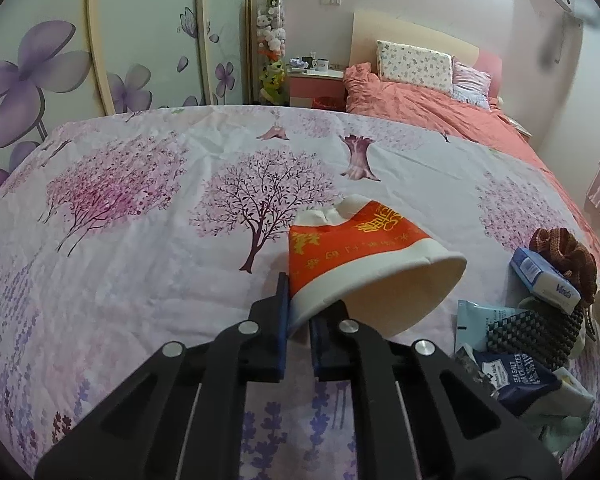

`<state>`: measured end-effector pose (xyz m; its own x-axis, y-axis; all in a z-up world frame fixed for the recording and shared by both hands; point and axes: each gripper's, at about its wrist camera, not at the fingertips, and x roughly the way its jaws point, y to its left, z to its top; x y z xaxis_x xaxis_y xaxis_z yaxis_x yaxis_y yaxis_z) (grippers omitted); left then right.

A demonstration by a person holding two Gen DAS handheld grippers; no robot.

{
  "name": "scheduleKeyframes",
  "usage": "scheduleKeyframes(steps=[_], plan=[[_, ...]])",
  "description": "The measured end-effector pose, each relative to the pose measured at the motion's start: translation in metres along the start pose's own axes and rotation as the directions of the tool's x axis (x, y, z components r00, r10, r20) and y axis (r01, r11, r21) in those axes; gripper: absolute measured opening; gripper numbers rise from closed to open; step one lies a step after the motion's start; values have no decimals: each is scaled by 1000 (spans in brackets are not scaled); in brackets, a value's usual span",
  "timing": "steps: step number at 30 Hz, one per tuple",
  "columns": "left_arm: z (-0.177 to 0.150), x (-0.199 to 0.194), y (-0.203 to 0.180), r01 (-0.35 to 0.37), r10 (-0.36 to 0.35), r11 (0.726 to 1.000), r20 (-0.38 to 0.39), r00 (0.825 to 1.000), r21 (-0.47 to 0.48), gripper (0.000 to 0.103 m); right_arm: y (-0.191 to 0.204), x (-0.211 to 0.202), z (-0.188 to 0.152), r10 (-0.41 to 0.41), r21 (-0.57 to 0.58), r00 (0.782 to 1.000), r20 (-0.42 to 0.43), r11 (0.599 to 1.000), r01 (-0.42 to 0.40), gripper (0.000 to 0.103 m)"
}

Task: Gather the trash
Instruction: 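Grasp the orange-and-white paper cup with the left tool while the right tool grasps the white tissue, then carry the cup and tissue over the red basket and open both tools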

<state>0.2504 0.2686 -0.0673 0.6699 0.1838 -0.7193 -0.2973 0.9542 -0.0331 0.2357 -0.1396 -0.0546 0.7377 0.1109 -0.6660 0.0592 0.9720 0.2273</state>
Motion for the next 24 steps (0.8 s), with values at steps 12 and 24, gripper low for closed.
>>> scheduleKeyframes(steps=[12,24], plan=[[4,-35,-4,12,-14,1000,67,998,26,7,-9,-27,4,15,1,999,52,1000,-15,46],[13,-102,-47,107,-118,991,151,981,81,7,-29,-77,9,28,17,989,147,999,-31,46]])
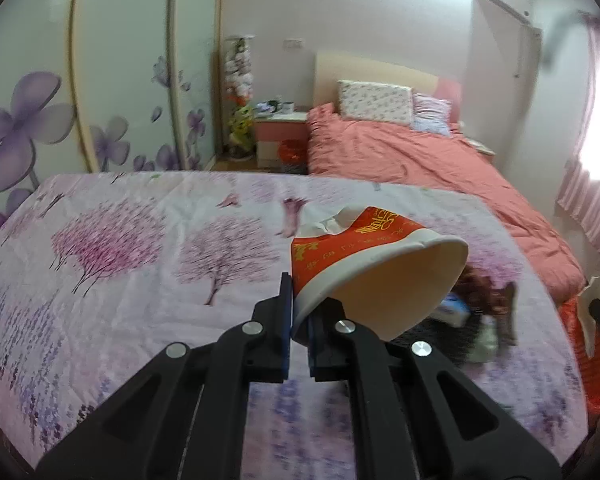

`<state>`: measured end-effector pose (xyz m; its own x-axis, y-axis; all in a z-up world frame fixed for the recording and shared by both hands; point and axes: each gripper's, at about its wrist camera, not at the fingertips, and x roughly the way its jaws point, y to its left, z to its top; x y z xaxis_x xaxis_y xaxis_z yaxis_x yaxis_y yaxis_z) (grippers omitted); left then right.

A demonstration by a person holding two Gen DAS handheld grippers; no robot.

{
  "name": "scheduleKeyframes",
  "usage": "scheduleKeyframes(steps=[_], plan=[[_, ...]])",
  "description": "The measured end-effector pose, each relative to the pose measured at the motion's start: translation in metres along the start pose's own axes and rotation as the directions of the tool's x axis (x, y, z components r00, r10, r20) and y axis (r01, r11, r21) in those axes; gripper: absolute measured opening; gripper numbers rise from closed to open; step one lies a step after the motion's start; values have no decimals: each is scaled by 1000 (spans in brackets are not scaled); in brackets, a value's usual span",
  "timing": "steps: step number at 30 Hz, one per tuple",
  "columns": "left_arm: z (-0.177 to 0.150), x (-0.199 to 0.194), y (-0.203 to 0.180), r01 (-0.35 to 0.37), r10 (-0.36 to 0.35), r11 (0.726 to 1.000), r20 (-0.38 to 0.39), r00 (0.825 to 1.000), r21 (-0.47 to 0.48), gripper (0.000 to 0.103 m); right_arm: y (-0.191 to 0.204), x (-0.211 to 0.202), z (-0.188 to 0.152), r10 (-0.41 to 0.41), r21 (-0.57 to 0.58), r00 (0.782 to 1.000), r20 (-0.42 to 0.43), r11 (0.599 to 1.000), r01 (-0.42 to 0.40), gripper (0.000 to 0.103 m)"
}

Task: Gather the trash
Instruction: 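Carry the cup and tissue over the red basket and open both tools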

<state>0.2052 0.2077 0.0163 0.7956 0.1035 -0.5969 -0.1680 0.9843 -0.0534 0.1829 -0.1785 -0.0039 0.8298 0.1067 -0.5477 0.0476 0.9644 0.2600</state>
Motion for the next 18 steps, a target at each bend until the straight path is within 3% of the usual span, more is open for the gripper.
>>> scheduleKeyframes(steps=[9,18], plan=[[0,-39,-65,133,-136,989,38,990,72,7,-24,-36,3,-29,28,996,82,999,27,46],[-10,-65,-142,310,-316,941,25,948,136,7,-57,-64,1,-111,50,982,152,993,105,46]])
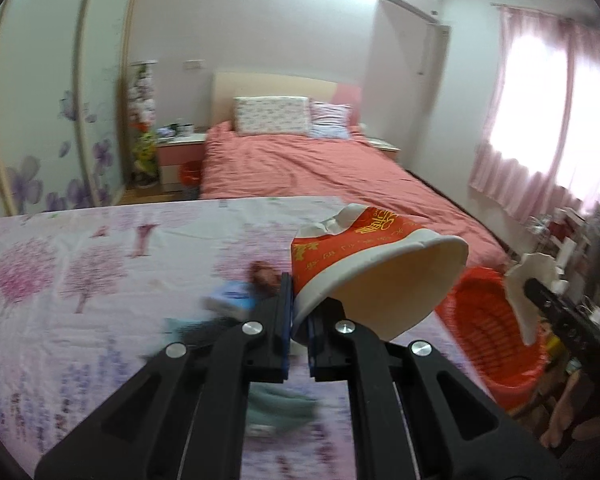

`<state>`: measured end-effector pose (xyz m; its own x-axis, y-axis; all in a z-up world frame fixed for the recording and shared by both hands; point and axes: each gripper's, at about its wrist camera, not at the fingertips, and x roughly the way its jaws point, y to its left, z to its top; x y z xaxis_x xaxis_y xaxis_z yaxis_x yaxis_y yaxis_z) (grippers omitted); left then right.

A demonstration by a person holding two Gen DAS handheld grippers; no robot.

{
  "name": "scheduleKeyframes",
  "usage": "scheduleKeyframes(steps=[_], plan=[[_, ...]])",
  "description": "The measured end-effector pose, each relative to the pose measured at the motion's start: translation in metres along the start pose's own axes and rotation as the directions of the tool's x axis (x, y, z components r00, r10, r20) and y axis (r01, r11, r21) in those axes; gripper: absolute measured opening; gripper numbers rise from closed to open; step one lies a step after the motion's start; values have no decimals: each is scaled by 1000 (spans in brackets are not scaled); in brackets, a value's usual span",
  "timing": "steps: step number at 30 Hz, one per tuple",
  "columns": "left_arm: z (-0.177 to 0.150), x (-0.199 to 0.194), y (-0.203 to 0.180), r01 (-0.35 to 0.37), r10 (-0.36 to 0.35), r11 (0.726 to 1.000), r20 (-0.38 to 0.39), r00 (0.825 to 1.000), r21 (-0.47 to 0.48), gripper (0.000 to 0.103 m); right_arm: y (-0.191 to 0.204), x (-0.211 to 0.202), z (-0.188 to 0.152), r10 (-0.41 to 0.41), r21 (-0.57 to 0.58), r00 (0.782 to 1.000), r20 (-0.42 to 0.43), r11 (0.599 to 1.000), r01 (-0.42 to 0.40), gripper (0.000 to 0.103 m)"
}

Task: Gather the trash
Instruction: 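Carry the cup and tissue over the red basket and open both tools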

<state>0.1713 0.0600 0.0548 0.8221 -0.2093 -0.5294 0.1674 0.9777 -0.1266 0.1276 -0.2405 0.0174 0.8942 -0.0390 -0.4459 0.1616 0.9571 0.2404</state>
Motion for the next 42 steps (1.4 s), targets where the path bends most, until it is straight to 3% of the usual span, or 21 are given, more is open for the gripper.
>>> scheduleKeyframes(steps=[6,15,25,33,34,36,39,42], plan=[[-3,13,-60,122,-121,991,-19,992,50,7,-33,-5,3,-53,34,998,23,998,52,46],[-17,44,-138,236,-228,964,-76,971,124,7,-80,-1,6,-122,96,992,38,988,118,46],[-32,88,-208,335,-310,924,-152,938,186,7,-126,5,7,-190,172,981,42,968,180,46],[-50,132,-243,352,-303,912,-233,924,209,8,-150,22,9,-199,219,980,13,957,191,47],[-52,138,-245,344,-292,916,-243,925,206,12,-154,25,9,-193,224,981,4,956,187,47],[-54,147,-245,337,-282,920,-260,924,201,31,-155,29,7,-174,233,985,-14,957,172,51],[-59,155,-238,310,-251,929,-272,929,201,38,-153,32,4,-164,221,986,-24,961,165,65],[-60,160,-226,288,-230,939,-283,931,185,43,-154,33,3,-160,210,987,-34,964,164,68]])
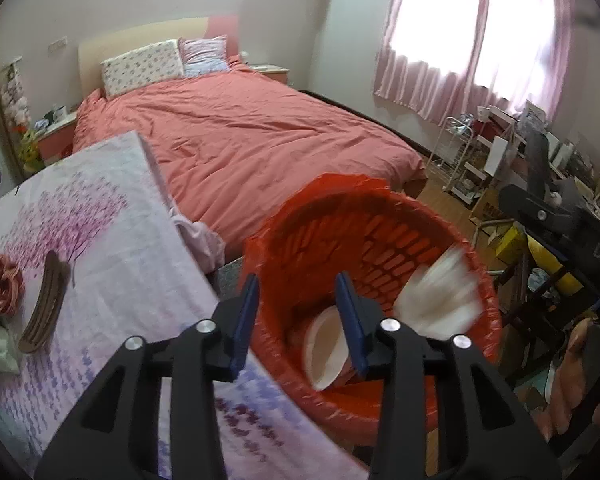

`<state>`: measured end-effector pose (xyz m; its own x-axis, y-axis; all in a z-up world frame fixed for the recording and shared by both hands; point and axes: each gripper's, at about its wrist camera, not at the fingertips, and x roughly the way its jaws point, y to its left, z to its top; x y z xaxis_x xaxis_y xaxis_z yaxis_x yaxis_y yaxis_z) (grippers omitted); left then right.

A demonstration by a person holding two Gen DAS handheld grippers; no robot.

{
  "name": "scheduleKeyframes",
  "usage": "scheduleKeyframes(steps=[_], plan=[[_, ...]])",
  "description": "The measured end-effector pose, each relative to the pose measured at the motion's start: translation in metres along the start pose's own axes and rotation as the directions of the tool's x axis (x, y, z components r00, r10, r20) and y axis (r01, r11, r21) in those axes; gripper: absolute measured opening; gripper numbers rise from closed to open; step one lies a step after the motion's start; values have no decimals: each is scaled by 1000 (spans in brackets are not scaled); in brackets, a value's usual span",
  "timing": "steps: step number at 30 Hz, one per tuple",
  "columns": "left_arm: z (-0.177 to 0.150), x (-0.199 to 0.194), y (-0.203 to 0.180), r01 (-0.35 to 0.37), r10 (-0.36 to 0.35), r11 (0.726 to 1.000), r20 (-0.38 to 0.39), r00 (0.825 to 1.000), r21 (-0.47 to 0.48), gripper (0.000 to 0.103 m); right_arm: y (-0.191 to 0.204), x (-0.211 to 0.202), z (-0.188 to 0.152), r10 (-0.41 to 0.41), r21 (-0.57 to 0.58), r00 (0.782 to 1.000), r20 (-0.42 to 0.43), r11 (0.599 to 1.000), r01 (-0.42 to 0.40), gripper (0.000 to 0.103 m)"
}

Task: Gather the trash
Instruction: 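Carry the cup and tissue over the red basket and open both tools, then move both open tools back over the bed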

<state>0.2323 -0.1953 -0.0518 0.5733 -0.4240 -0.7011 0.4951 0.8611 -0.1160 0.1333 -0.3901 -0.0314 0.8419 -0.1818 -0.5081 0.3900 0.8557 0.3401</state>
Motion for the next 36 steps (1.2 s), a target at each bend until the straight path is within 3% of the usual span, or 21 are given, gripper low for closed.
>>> scheduleKeyframes(steps=[11,21,28,36], plan=[[-5,-32,30,-78,79,997,35,996,-24,55,25,-16,1,-2,-81,1000,9,997,3,69],[-27,-89,90,-196,203,977,79,976,-84,62,74,-22,-13,60,-165,998,-21,984,-63,69],[-43,-126,148,-279,297,942,79,952,-185,64,112,-29,-31,123,-240,990,-61,961,-135,69],[-87,-174,203,-407,440,870,63,896,-277,67,155,-31,-62,185,-304,973,-138,927,-220,69]])
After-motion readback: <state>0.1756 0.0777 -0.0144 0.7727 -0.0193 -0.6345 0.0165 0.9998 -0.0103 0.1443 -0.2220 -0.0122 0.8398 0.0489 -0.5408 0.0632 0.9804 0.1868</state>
